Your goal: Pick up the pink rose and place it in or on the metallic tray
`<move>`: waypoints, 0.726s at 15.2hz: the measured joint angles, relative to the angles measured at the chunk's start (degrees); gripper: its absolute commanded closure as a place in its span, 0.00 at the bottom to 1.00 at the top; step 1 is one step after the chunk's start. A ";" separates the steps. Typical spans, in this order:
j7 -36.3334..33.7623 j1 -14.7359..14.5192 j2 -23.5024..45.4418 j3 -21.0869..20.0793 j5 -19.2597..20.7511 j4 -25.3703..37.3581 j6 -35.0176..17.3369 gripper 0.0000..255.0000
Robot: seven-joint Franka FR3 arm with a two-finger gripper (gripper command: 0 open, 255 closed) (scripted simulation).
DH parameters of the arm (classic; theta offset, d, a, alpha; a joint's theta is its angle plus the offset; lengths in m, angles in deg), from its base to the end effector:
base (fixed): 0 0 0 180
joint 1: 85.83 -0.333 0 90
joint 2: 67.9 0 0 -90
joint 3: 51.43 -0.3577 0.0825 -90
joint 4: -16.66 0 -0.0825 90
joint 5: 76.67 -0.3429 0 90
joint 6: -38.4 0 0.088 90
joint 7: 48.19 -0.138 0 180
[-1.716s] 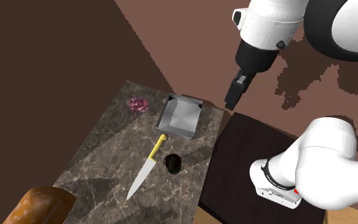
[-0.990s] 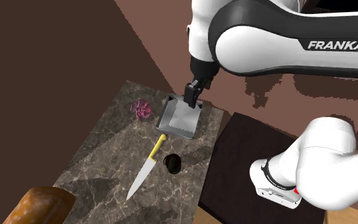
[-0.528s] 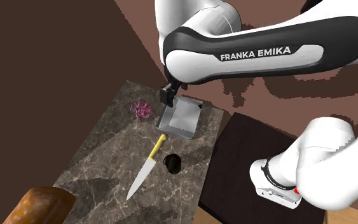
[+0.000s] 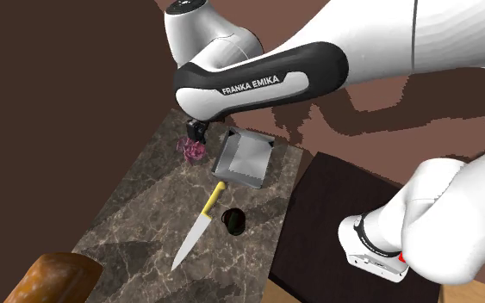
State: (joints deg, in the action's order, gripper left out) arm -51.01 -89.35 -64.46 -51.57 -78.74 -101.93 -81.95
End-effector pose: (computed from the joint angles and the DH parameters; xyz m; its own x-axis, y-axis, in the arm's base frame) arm 0.5210 0.0360 0.4327 0.9995 -0.0036 -0.0311 -0.0045 -0.9996 -0.0293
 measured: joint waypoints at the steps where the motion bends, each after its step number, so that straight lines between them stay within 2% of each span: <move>1: -0.03 0.00 1.82 0.02 0.27 1.41 -0.44 0.00; 5: -0.80 -0.37 10.34 -0.05 1.36 8.70 -1.86 0.00; 11: -1.99 -1.27 24.77 0.07 2.90 24.31 -1.02 0.00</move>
State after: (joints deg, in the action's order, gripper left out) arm -52.99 -90.62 -39.70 -51.50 -75.84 -77.62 -82.97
